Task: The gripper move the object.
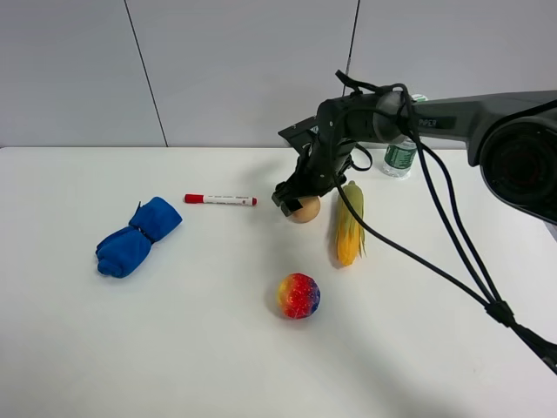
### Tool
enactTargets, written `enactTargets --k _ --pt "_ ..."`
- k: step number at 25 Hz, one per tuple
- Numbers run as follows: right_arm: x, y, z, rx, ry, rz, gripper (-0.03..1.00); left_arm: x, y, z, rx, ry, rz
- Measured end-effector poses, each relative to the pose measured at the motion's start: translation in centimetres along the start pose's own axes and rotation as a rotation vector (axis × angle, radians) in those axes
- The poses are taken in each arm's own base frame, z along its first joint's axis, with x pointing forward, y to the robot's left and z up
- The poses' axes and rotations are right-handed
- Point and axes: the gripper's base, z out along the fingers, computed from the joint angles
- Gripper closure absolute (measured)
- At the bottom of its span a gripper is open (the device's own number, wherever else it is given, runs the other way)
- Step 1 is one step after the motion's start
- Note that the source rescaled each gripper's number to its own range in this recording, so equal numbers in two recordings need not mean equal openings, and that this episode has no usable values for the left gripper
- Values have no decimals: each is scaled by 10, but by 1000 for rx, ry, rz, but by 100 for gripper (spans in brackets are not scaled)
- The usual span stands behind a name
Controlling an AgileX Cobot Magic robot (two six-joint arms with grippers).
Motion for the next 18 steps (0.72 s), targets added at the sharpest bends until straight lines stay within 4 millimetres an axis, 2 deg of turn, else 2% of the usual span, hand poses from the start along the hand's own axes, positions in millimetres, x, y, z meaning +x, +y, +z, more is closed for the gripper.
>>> enactTargets --k 4,7,9,11,18 --pt "0 0 -1 -1 4 1 27 0 0 0 1 0 0" --pt "-2 1 -15 -1 -1 35 18 0 0 0 1 0 0" --pt "-5 1 -33 0 -10 49 7 0 0 0 1 0 0" --pt "-8 2 -56 3 -15 47 1 0 0 0 1 0 0" --pt "-6 7 -138 10 -32 29 -3 0 0 0 1 0 0"
